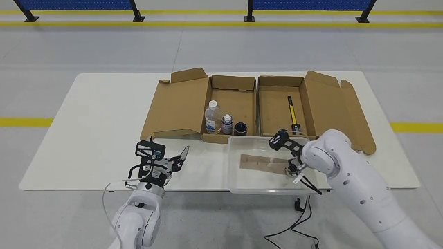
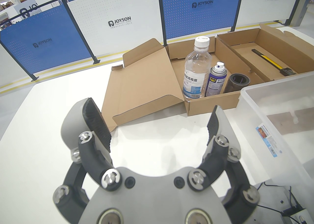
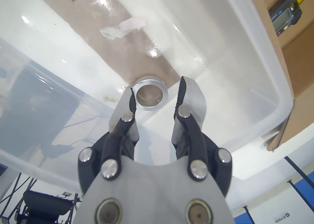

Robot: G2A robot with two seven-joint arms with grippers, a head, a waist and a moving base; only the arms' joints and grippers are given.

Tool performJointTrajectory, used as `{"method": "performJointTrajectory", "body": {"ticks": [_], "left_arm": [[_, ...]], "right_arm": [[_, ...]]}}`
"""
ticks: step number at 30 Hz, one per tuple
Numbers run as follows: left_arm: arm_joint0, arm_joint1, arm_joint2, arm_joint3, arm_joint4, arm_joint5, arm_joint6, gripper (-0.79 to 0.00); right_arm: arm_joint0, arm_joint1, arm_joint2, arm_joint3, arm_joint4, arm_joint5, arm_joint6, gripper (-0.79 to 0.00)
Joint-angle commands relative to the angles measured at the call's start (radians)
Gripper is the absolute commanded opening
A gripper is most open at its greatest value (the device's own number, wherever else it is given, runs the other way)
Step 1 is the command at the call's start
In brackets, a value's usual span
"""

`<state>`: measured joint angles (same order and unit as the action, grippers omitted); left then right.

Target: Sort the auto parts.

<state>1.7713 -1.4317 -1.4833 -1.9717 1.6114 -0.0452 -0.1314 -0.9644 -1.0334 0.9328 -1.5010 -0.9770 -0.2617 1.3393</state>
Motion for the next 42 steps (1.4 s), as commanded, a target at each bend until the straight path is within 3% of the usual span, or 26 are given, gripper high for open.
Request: {"method": "performJointTrajectory", "body": {"ticks": [1, 26, 38, 41, 42], "left_arm": [[0.0, 0.0, 0.0, 0.0, 0.0, 0.0, 0.0, 0.0], [0.0, 0.0, 0.0, 0.0, 0.0, 0.0, 0.0, 0.0], [0.0, 0.0, 0.0, 0.0, 0.0, 0.0, 0.0, 0.0], [0.0, 0.0, 0.0, 0.0, 0.0, 0.0, 0.0, 0.0], [0.0, 0.0, 0.0, 0.0, 0.0, 0.0, 0.0, 0.0]], "right_arm": [[0.004, -0.004, -0.008, 0.016, 0.01, -0.004, -0.007, -0.409], [0.056, -0.046, -0.105, 0.063, 0.097, -0.061, -0.082, -0.4], [0.04, -0.025, -0.043, 0.066, 0.039, -0.007, -0.016, -0.372], [0.03, -0.022, -0.035, 0.072, 0.043, -0.012, -0.021, -0.357], [0.027, -0.022, -0.035, 0.074, 0.043, -0.012, -0.021, -0.32]]}}
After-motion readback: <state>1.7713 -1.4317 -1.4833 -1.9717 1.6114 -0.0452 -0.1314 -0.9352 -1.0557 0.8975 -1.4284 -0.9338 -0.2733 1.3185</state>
